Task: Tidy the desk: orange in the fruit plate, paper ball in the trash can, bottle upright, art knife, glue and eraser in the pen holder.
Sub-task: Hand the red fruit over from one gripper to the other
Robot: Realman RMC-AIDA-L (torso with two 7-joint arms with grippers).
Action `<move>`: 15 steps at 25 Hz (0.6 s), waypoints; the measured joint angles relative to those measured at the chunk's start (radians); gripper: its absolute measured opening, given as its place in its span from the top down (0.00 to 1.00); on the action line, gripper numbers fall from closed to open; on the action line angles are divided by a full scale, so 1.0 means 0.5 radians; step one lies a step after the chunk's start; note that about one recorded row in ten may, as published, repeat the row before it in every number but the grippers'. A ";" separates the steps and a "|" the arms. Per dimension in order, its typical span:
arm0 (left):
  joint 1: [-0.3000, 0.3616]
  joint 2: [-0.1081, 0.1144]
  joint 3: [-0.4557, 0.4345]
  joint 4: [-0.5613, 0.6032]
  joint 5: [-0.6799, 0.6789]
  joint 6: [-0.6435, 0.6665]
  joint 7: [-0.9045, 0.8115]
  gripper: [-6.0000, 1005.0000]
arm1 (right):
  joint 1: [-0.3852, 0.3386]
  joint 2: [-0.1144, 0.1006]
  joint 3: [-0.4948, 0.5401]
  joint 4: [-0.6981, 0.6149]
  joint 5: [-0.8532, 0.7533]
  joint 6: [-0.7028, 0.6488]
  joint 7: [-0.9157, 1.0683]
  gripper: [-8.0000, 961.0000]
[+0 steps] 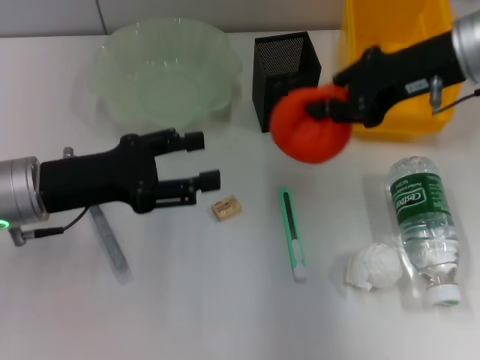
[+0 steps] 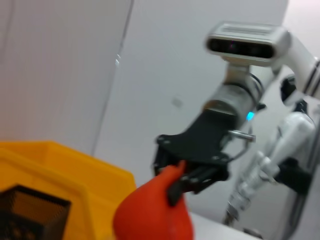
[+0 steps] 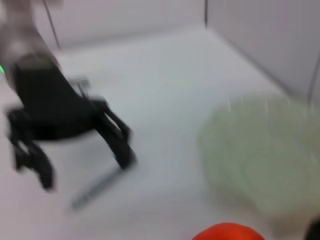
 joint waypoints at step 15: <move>0.029 -0.129 0.005 -0.017 -0.377 -0.112 0.018 0.21 | -0.111 0.018 0.116 0.190 0.591 -0.060 -0.385 0.85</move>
